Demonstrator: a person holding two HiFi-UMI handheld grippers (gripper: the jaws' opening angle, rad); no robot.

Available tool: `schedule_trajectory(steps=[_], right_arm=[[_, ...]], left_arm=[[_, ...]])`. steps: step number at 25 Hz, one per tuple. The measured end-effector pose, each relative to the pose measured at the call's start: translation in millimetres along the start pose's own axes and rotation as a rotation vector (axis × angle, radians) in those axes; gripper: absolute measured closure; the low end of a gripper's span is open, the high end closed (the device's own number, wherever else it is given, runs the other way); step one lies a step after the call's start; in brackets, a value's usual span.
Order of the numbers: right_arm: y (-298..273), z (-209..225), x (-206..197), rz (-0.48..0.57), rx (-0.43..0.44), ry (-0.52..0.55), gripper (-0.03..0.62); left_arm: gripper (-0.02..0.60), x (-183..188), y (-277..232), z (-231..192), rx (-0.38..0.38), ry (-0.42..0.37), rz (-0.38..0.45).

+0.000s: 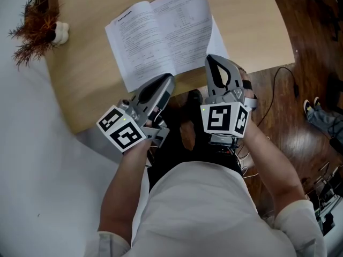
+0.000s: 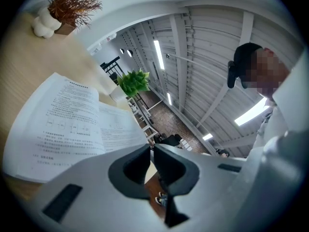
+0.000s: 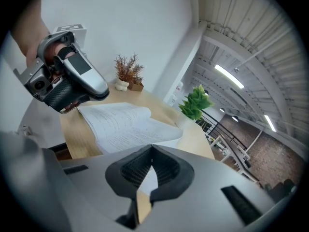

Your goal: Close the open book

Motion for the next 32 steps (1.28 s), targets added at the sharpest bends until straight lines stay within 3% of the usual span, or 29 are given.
schedule_trajectory(steps=[7,13,27,32], right_arm=[[-2,7,-24,-0.092,0.014,-0.143,0.591],[-4,11,-47,-0.200,0.044,-0.335,0.591],[-12,20,-75,-0.292,0.132,-0.576,0.591],[-14,23,-84,-0.295,0.164,-0.604,0.591]], left_arm=[[0.582,-6,-10,1,-0.005,0.010,-0.013],[0.582,-11,-18,0,-0.006,0.021,-0.015],[0.581,-25,-36,-3,-0.003,0.036,-0.055],[0.582,-27,-38,-5,0.002,0.042,-0.061]])
Point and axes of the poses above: the fingertips, and each gripper's own axes: y backward along the fingers, z to its right, x out of its top, the point moved 3 cm from there along y, backward along the fingers, and after that the axes turned 15 degrees about -x, right-handed, at the moved point
